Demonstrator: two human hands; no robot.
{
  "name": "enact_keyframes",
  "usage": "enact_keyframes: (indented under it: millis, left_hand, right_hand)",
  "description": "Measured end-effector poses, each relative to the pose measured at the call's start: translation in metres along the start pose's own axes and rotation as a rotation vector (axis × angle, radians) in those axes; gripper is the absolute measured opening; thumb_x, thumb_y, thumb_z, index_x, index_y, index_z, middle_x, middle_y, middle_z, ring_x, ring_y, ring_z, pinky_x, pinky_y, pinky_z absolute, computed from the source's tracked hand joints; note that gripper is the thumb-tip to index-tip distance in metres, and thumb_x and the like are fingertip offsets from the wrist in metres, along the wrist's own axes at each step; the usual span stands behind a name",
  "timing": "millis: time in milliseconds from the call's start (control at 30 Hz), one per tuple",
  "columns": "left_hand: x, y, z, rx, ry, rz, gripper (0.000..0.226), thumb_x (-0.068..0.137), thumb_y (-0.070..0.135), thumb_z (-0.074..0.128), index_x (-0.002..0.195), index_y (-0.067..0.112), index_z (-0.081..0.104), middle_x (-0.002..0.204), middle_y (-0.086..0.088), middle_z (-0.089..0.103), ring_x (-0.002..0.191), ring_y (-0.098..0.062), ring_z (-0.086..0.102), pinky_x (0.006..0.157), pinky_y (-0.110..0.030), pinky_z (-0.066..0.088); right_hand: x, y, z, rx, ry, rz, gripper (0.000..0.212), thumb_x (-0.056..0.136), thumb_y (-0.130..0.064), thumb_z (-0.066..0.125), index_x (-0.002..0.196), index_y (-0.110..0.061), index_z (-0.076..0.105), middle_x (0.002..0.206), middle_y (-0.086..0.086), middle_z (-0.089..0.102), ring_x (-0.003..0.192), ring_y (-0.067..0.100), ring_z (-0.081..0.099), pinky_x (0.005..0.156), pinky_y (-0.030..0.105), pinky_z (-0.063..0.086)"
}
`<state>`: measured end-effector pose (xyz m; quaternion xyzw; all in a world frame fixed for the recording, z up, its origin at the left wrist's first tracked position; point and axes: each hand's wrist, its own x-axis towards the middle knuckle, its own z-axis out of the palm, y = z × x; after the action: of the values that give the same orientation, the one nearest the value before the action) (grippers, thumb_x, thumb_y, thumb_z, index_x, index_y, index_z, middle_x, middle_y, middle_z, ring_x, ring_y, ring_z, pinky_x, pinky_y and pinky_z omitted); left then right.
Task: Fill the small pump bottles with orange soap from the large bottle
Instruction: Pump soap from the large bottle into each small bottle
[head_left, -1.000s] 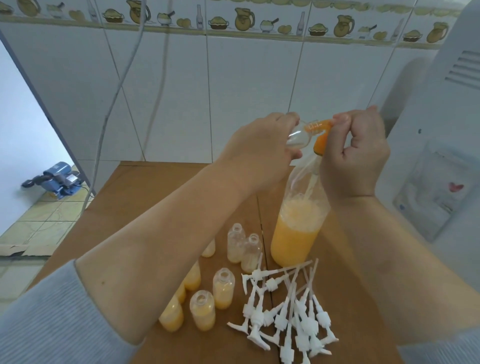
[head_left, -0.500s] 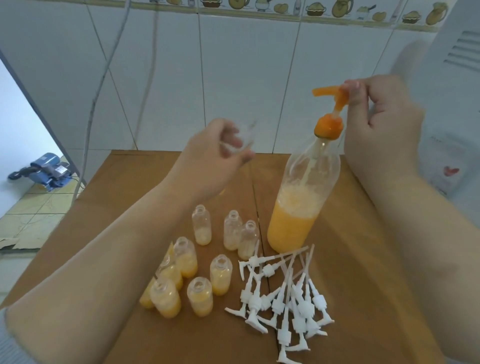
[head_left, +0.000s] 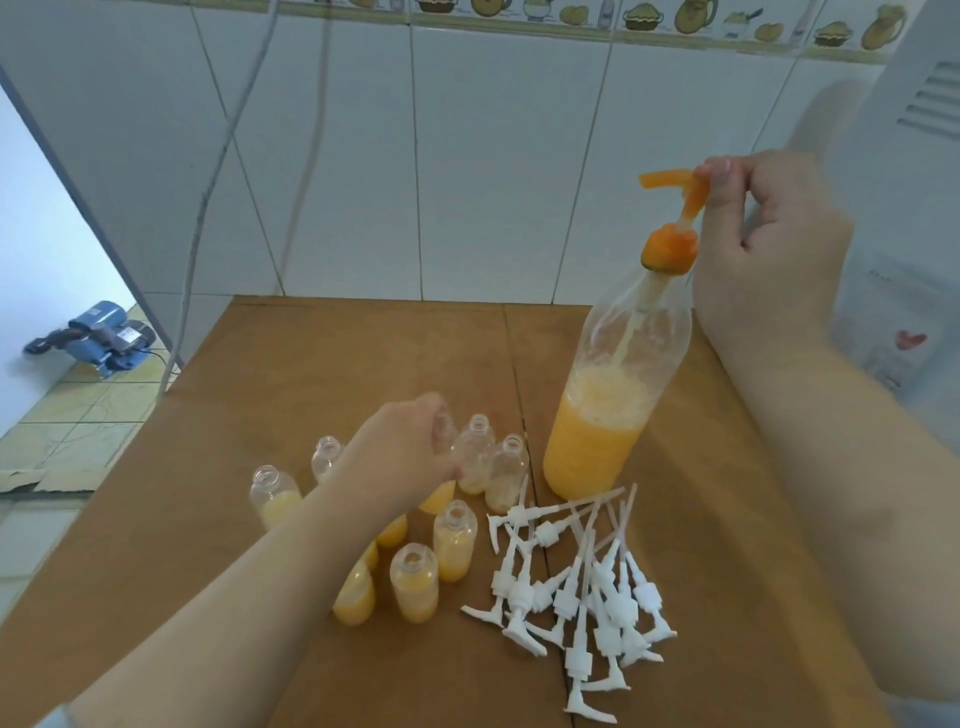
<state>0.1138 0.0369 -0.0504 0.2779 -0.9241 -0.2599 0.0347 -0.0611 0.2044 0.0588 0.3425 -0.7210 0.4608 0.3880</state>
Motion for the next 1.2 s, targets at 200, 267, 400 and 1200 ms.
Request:
enact_keyframes:
  millis: [200,267,400,1200]
  left_hand:
    - [0.007,-0.002,0.009,0.179,-0.132,0.045,0.037,0.08,0.022,0.069,0.112,0.026,0.053,0.11,0.003,0.052,0.087,-0.012,0.056,0.059,-0.017,0.037]
    - [0.009,-0.003,0.012,0.203,-0.168,0.046,0.034,0.082,0.017,0.065,0.112,0.026,0.054,0.112,0.003,0.051,0.084,-0.011,0.057,0.054,-0.015,0.034]
    - [0.011,-0.004,0.015,0.182,-0.17,0.036,0.024,0.086,0.015,0.056,0.108,0.025,0.056,0.111,0.002,0.052,0.084,-0.012,0.058,0.06,-0.018,0.041]
    - [0.064,-0.014,-0.03,0.218,-0.135,-0.053,0.047,0.078,0.02,0.073,0.122,0.026,0.057,0.112,0.005,0.056,0.096,-0.015,0.054,0.074,-0.025,0.044]
  right_hand:
    - [0.001,0.001,0.0,-0.007,0.003,-0.014,0.029,0.098,-0.018,0.044,0.09,-0.001,0.065,0.085,-0.006,0.052,0.083,-0.002,0.045,0.095,0.058,0.041]
    - [0.001,0.002,0.001,0.008,0.0,-0.008,0.028,0.098,-0.018,0.044,0.09,-0.002,0.066,0.085,-0.006,0.052,0.083,-0.004,0.044,0.095,0.058,0.041]
    - [0.001,0.003,0.002,0.016,-0.004,-0.018,0.029,0.098,-0.018,0.044,0.091,-0.001,0.066,0.086,-0.004,0.054,0.085,-0.008,0.042,0.096,0.058,0.04]
    - [0.004,0.006,-0.001,-0.09,-0.169,-0.075,0.032,0.101,-0.018,0.037,0.112,-0.005,0.065,0.112,0.01,0.064,0.117,0.017,0.051,0.116,0.041,0.019]
